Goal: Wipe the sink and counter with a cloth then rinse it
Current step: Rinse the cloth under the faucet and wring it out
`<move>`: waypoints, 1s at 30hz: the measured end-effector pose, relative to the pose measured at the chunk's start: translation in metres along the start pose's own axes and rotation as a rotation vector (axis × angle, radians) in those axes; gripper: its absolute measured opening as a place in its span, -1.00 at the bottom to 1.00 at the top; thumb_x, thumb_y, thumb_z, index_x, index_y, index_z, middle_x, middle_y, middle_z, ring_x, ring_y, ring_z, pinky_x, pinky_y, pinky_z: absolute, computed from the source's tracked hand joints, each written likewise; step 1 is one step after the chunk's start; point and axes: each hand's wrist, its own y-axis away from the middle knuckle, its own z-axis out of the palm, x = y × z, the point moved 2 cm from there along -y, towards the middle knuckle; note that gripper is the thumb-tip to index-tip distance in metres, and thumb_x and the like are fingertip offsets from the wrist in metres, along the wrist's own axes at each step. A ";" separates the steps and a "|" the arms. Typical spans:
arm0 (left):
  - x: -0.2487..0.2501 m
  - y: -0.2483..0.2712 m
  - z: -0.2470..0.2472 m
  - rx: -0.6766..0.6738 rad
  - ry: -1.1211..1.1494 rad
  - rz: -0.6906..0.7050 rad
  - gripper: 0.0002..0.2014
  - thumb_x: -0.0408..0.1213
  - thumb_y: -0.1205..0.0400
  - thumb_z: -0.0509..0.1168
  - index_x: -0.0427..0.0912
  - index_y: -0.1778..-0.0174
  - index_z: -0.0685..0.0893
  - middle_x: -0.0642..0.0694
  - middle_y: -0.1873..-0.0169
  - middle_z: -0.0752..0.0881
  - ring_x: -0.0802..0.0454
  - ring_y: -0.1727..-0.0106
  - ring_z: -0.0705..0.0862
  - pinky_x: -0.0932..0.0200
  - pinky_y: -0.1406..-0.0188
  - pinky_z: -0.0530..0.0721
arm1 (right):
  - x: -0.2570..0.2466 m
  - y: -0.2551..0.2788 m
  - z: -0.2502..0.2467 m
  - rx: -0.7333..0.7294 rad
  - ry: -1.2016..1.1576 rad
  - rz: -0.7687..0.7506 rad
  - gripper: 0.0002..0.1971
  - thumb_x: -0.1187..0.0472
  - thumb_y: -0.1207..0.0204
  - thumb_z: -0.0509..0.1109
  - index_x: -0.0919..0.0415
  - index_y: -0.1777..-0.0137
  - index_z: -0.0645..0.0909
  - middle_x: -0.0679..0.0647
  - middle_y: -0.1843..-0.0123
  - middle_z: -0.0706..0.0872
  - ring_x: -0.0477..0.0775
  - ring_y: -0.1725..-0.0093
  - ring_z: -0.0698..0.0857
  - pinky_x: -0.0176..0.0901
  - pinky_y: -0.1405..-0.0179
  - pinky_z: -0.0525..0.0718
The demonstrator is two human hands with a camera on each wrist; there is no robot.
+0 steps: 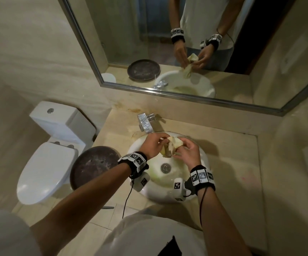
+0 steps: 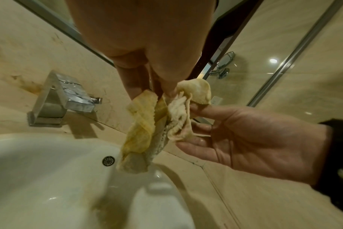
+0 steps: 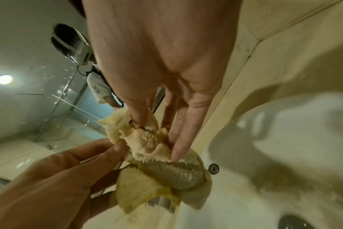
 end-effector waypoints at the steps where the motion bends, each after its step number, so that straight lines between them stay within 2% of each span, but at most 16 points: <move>1: 0.002 0.000 0.001 0.002 -0.004 0.005 -0.85 -0.37 -0.68 0.33 -0.17 -0.07 0.80 0.01 0.09 0.84 0.10 0.10 0.78 0.03 -0.03 0.75 | -0.001 0.000 -0.005 0.013 0.006 -0.006 -0.78 0.38 -0.61 0.43 0.02 0.02 0.77 0.23 -0.07 0.82 0.32 -0.01 0.84 0.27 0.05 0.85; 3: 0.008 -0.001 0.001 0.014 -0.045 0.024 -0.85 -0.27 -0.69 0.34 -0.08 -0.07 0.82 0.05 0.09 0.85 0.13 0.09 0.78 0.05 -0.02 0.74 | -0.006 -0.001 -0.017 0.057 0.032 -0.047 -0.78 0.27 -0.60 0.49 -0.14 0.10 0.79 0.00 0.02 0.86 0.17 -0.02 0.84 0.13 -0.03 0.83; 5: 0.016 -0.002 0.000 0.029 -0.077 0.043 -0.83 -0.18 -0.70 0.33 -0.02 -0.08 0.83 0.08 0.07 0.85 0.17 0.10 0.77 0.07 0.01 0.73 | -0.015 0.001 -0.026 0.086 0.057 -0.091 -0.84 0.19 -0.58 0.53 -0.16 0.13 0.78 -0.15 0.10 0.84 -0.01 0.03 0.80 -0.15 0.02 0.77; 8: 0.030 -0.007 -0.003 0.044 -0.119 0.063 -0.81 -0.11 -0.72 0.28 0.04 -0.07 0.82 0.11 0.08 0.85 0.18 0.14 0.76 0.10 0.07 0.71 | -0.029 0.004 -0.031 0.099 0.084 -0.137 -0.94 0.15 -0.57 0.53 -0.06 0.05 0.79 -0.17 0.10 0.82 -0.20 0.10 0.74 -0.49 0.17 0.63; 10: 0.036 -0.011 -0.007 0.060 -0.154 0.066 -0.77 -0.05 -0.73 0.22 0.04 -0.04 0.80 0.10 0.13 0.84 0.15 0.19 0.73 0.06 0.12 0.70 | -0.037 0.002 -0.033 0.114 0.091 -0.167 -0.95 0.19 -0.58 0.51 0.02 0.03 0.80 -0.14 0.09 0.82 -0.22 0.11 0.73 -0.57 0.20 0.60; 13: 0.049 -0.011 -0.012 0.089 -0.173 0.086 -0.78 -0.10 -0.76 0.20 -0.02 -0.02 0.75 0.09 0.28 0.75 0.12 0.30 0.64 0.07 0.23 0.65 | -0.049 -0.001 -0.033 0.118 0.099 -0.221 -0.88 0.27 -0.59 0.48 0.15 -0.06 0.81 -0.04 0.05 0.84 -0.25 0.14 0.73 -0.50 0.16 0.61; 16: 0.067 -0.015 -0.020 0.136 -0.118 0.107 -0.82 -0.18 -0.76 0.20 -0.10 0.00 0.70 0.04 0.29 0.72 0.11 0.30 0.62 0.13 0.28 0.57 | -0.069 0.003 -0.034 0.090 0.108 -0.282 -0.89 0.28 -0.61 0.43 0.16 -0.04 0.79 -0.05 0.09 0.81 -0.29 0.21 0.68 -0.38 0.14 0.59; 18: 0.079 -0.022 -0.029 0.154 -0.056 0.120 -0.82 -0.16 -0.75 0.22 -0.09 -0.01 0.72 0.08 0.24 0.76 0.16 0.25 0.68 0.13 0.20 0.65 | -0.083 0.007 -0.036 0.033 0.107 -0.325 -0.88 0.28 -0.62 0.42 0.15 -0.07 0.77 -0.05 0.06 0.81 -0.19 0.12 0.71 -0.34 0.10 0.63; 21: 0.096 -0.033 -0.039 0.136 0.003 0.158 -0.83 -0.18 -0.73 0.28 -0.09 -0.02 0.78 0.09 0.19 0.81 0.17 0.18 0.74 0.14 0.10 0.71 | -0.098 0.015 -0.040 -0.117 0.097 -0.369 -0.74 0.31 -0.59 0.47 0.00 -0.20 0.74 -0.07 -0.12 0.83 -0.14 -0.13 0.75 -0.30 -0.14 0.68; 23: 0.106 -0.039 -0.044 0.128 0.015 0.181 -0.85 -0.20 -0.70 0.33 -0.08 -0.03 0.81 0.10 0.14 0.83 0.19 0.14 0.74 0.18 0.06 0.70 | -0.105 0.020 -0.040 -0.179 0.101 -0.390 -0.69 0.32 -0.57 0.50 0.01 -0.26 0.71 -0.04 -0.17 0.82 -0.11 -0.16 0.75 -0.26 -0.19 0.67; 24: 0.108 -0.041 -0.045 0.133 0.025 0.190 -0.85 -0.20 -0.69 0.35 -0.08 -0.04 0.82 0.10 0.11 0.83 0.21 0.12 0.75 0.21 0.04 0.70 | -0.107 0.022 -0.039 -0.173 0.103 -0.399 -0.70 0.30 -0.57 0.51 0.03 -0.27 0.71 -0.03 -0.16 0.82 -0.12 -0.17 0.75 -0.27 -0.19 0.67; 26: 0.110 -0.045 -0.046 0.139 0.056 0.189 -0.85 -0.19 -0.67 0.38 -0.08 -0.04 0.84 0.11 0.09 0.84 0.20 0.11 0.75 0.24 0.02 0.69 | -0.109 0.021 -0.039 -0.068 0.108 -0.409 -0.77 0.23 -0.57 0.54 0.03 -0.20 0.74 -0.08 -0.11 0.84 -0.14 -0.14 0.77 -0.30 -0.16 0.67; 28: 0.107 -0.044 -0.044 0.129 0.093 0.159 -0.87 -0.20 -0.67 0.40 -0.09 -0.02 0.84 0.12 0.15 0.83 0.23 0.15 0.75 0.29 0.07 0.68 | -0.109 0.018 -0.040 0.051 0.106 -0.410 -0.90 0.16 -0.57 0.54 0.04 -0.05 0.78 -0.04 0.00 0.85 -0.01 -0.09 0.79 -0.14 -0.13 0.71; 30: 0.098 -0.041 -0.041 0.107 0.146 0.109 -0.90 -0.24 -0.66 0.41 -0.12 0.04 0.84 0.11 0.21 0.83 0.27 0.22 0.72 0.33 0.14 0.66 | -0.108 0.016 -0.039 0.079 0.129 -0.399 -0.94 0.12 -0.59 0.51 0.07 0.08 0.77 0.02 0.10 0.85 0.14 -0.01 0.79 0.04 -0.09 0.71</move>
